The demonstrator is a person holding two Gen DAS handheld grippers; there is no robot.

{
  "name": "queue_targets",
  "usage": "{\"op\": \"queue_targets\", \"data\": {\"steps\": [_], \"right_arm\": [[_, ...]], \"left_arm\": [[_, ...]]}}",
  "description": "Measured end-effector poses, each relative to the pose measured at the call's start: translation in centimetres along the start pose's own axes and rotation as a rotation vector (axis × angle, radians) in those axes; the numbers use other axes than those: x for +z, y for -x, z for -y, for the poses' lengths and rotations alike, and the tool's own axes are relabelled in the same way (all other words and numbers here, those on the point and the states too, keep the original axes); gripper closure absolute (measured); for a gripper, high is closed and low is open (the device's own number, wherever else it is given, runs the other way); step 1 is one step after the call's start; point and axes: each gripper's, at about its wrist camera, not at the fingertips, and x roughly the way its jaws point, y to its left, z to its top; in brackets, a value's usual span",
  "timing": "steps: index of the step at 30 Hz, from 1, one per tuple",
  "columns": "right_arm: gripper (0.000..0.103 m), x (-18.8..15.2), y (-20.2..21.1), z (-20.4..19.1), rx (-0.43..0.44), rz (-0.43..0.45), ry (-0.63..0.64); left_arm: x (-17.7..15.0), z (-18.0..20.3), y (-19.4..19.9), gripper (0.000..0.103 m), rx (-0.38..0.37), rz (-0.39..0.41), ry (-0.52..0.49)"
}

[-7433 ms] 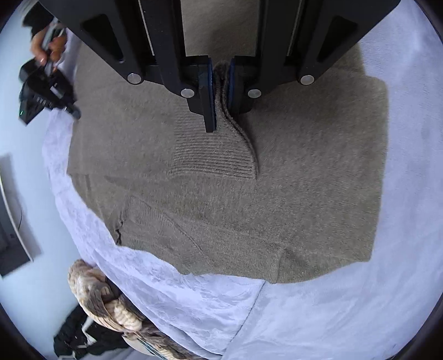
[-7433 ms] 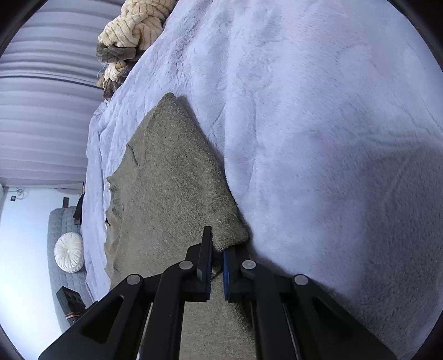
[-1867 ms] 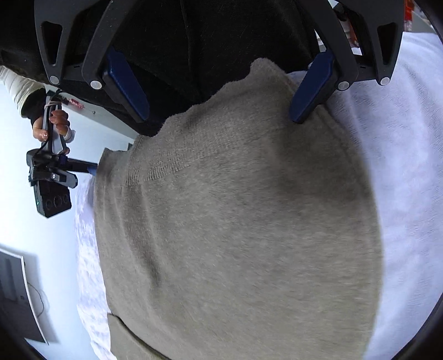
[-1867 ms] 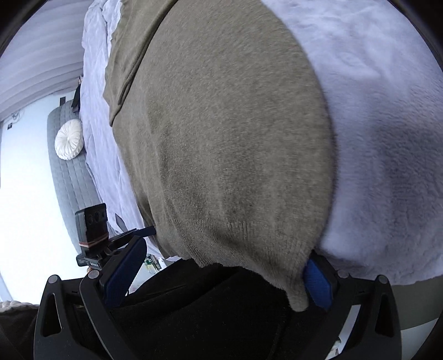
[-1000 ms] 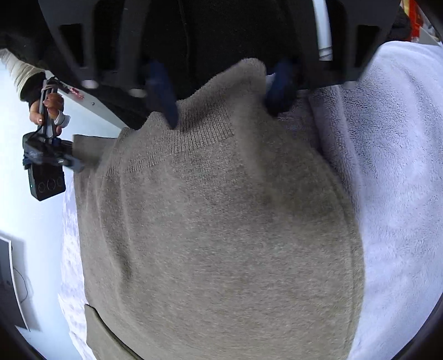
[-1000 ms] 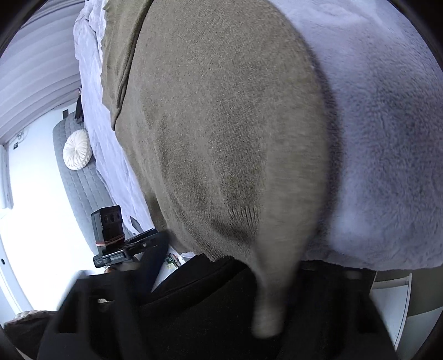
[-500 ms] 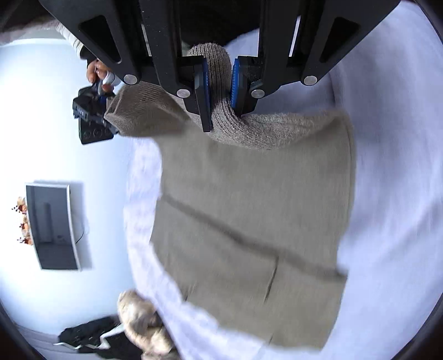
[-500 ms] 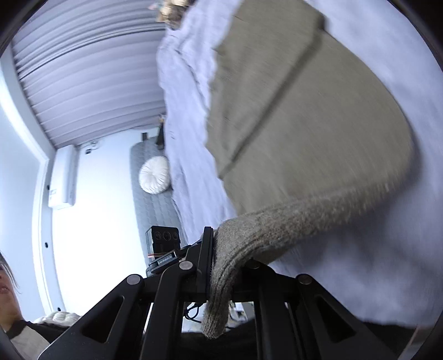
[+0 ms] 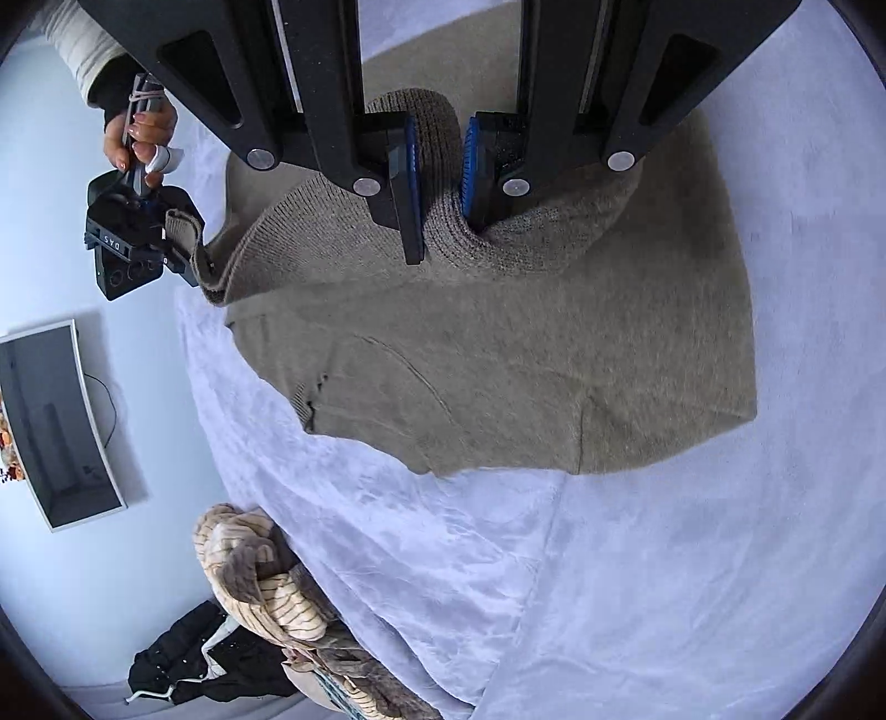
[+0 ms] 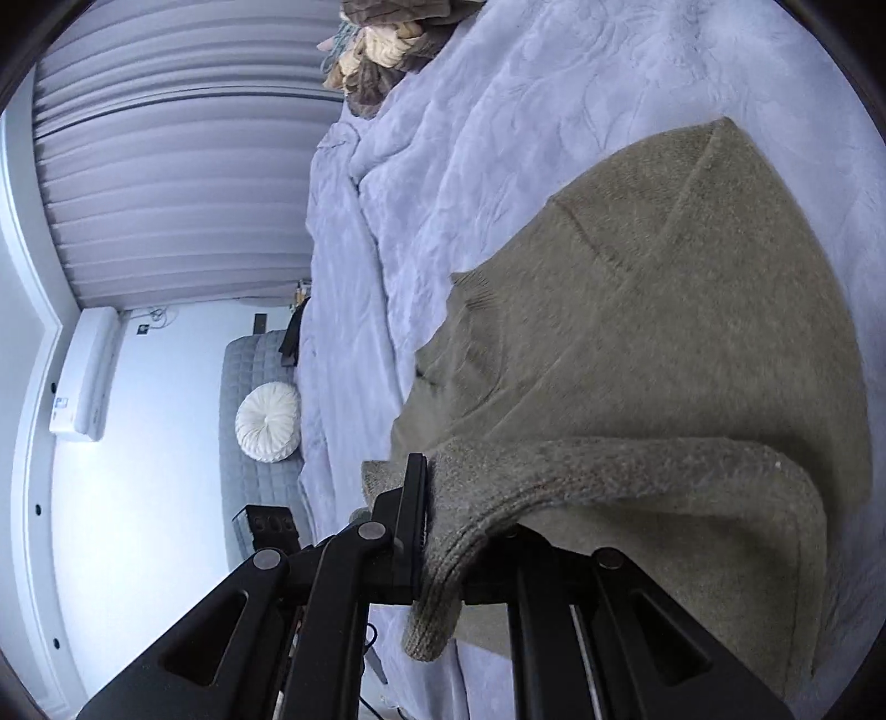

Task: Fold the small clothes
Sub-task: 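Fold the hem up over the chest toward the collar with both tools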

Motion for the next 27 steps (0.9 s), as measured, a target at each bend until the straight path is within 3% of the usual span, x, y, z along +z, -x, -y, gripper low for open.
{"op": "queue_targets", "data": {"steps": [7,8,10,11,12,19,22,25,26,27], "right_arm": [[0.089,2.5,-0.7,2.6,-0.009,0.080,-0.126],[0.083,2.7,-0.5,2.4,-0.001,0.089,-0.131],[0.063,3.0,0.3,1.7,0.004,0.108,-0.122],[0.042,3.1,0.6,1.1,0.002,0.117,-0.109],[0.035,3.2,1.0,0.6,-0.006,0.123,-0.092],[0.037,3.0,2.1,-0.7,-0.070,0.113,-0.021],[0.037,2.9,1.8,-0.3,-0.187,0.107,0.024],[0.037,3.6,1.2,-0.9,-0.362,0.124,0.112],[0.037,3.8,0.9,-1.1,-0.402,0.115,0.140],[0.037,4.0,0.6,-1.1,-0.430,0.105,0.159]], "left_arm": [[0.8,-0.5,-0.6,0.085,0.042,-0.003,0.006],[0.9,-0.3,-0.1,0.085,0.044,0.005,0.004],[0.4,0.4,1.3,0.085,0.062,0.029,-0.026],[0.1,0.9,1.8,0.085,0.070,0.036,-0.042],[-0.2,1.2,2.3,0.085,0.072,0.043,-0.059],[-0.2,1.6,3.3,0.085,0.086,0.064,-0.065],[0.7,1.4,3.1,0.085,0.072,0.043,-0.035],[0.7,1.9,3.5,0.084,0.091,0.042,-0.057],[0.6,2.0,3.5,0.066,0.111,0.044,-0.059],[0.4,2.0,3.6,0.032,0.157,0.060,-0.059]]}}
